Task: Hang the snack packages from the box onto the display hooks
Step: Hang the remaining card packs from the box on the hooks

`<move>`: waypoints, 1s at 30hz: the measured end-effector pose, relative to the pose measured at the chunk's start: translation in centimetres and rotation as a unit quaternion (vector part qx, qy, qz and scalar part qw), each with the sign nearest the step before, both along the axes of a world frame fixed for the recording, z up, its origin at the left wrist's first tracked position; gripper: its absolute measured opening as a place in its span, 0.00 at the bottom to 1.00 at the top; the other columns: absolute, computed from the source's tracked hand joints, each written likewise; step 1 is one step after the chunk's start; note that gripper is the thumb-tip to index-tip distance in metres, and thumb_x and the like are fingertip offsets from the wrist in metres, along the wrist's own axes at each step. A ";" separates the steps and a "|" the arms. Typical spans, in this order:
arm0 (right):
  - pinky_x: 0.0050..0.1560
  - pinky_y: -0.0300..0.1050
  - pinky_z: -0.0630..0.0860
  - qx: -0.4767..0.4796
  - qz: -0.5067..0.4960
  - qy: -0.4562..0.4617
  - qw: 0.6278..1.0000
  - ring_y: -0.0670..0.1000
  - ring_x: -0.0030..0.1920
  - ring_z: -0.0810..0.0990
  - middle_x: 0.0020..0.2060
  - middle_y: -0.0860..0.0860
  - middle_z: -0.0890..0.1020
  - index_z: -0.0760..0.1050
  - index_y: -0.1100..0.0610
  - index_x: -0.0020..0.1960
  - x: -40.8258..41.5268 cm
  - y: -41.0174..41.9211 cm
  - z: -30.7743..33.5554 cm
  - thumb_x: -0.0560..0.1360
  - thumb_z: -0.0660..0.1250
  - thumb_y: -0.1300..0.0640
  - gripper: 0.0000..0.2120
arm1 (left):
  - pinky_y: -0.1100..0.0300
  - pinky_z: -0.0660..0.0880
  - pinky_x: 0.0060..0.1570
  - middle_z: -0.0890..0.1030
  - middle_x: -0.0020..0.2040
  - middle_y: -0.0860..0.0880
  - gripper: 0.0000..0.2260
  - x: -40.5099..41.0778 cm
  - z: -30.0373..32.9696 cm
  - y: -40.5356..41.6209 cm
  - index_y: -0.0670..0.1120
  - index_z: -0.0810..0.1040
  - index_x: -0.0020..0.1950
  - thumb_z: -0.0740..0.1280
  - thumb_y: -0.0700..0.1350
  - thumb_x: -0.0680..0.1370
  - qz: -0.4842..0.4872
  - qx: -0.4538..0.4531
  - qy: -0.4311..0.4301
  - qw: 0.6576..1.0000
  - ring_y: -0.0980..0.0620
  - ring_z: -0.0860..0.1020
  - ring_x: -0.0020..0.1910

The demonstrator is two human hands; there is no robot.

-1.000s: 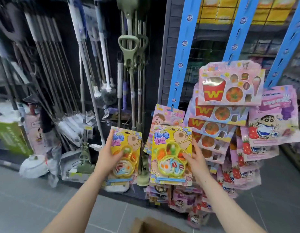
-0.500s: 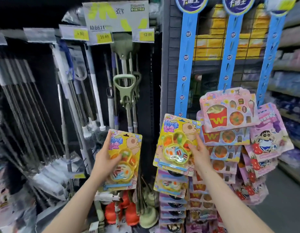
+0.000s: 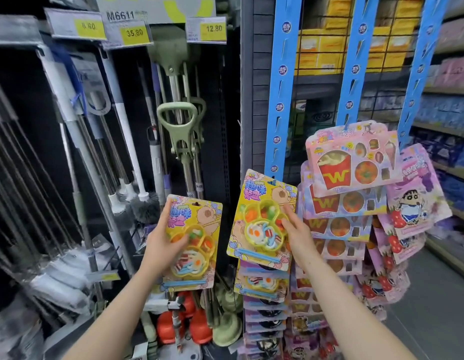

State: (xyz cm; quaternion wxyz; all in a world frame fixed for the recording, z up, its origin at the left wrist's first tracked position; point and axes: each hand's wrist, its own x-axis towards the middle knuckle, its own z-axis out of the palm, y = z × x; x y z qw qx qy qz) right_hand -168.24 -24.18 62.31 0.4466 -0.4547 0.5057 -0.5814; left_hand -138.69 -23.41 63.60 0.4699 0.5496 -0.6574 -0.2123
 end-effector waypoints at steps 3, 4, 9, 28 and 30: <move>0.46 0.36 0.76 0.007 -0.012 0.005 1.000 0.41 0.53 0.75 0.67 0.46 0.69 0.62 0.47 0.72 0.0 0.2 -0.7 0.80 0.54 0.57 0.20 | 0.56 0.80 0.46 0.79 0.49 0.61 0.43 -0.1 -0.2 -0.1 0.66 0.48 0.73 0.72 0.41 0.71 -0.008 0.009 0.010 1.000 0.58 0.82 0.44; 0.41 0.33 0.76 0.009 -0.016 0.012 1.000 0.39 0.50 0.74 0.67 0.46 0.69 0.62 0.47 0.72 0.0 0.2 -0.7 0.81 0.54 0.57 0.20 | 0.59 0.80 0.44 0.79 0.50 0.60 0.43 -0.2 -0.2 -0.1 0.67 0.48 0.72 0.72 0.40 0.71 -0.010 0.013 0.012 1.000 0.60 0.82 0.43; 0.35 0.23 0.72 0.003 -0.018 0.095 0.995 0.38 0.51 0.71 0.69 0.49 0.67 0.58 0.50 0.74 0.1 0.1 -1.3 0.80 0.54 0.59 0.22 | 0.68 0.78 0.38 0.79 0.49 0.62 0.43 -0.3 -0.6 0.3 0.68 0.49 0.71 0.72 0.39 0.71 -0.010 0.022 0.015 1.000 0.66 0.81 0.44; 0.51 0.42 0.73 0.018 -0.028 0.232 0.972 0.50 0.57 0.74 0.59 0.53 0.75 0.63 0.49 0.71 -3.8 5.6 0.9 0.78 0.60 0.54 0.22 | 0.72 0.76 0.41 0.78 0.47 0.64 0.41 -3.2 5.3 3.3 0.62 0.51 0.75 0.72 0.41 0.72 -0.030 -0.045 0.050 0.997 0.70 0.79 0.42; 0.49 0.40 0.71 0.008 -0.002 0.217 0.976 0.47 0.54 0.74 0.58 0.50 0.76 0.62 0.49 0.71 -3.9 6.0 2.4 0.78 0.60 0.52 0.23 | 0.78 0.73 0.39 0.78 0.47 0.65 0.41 -5.6 6.6 3.3 0.62 0.52 0.74 0.73 0.40 0.71 -0.053 -0.063 0.064 0.995 0.72 0.78 0.42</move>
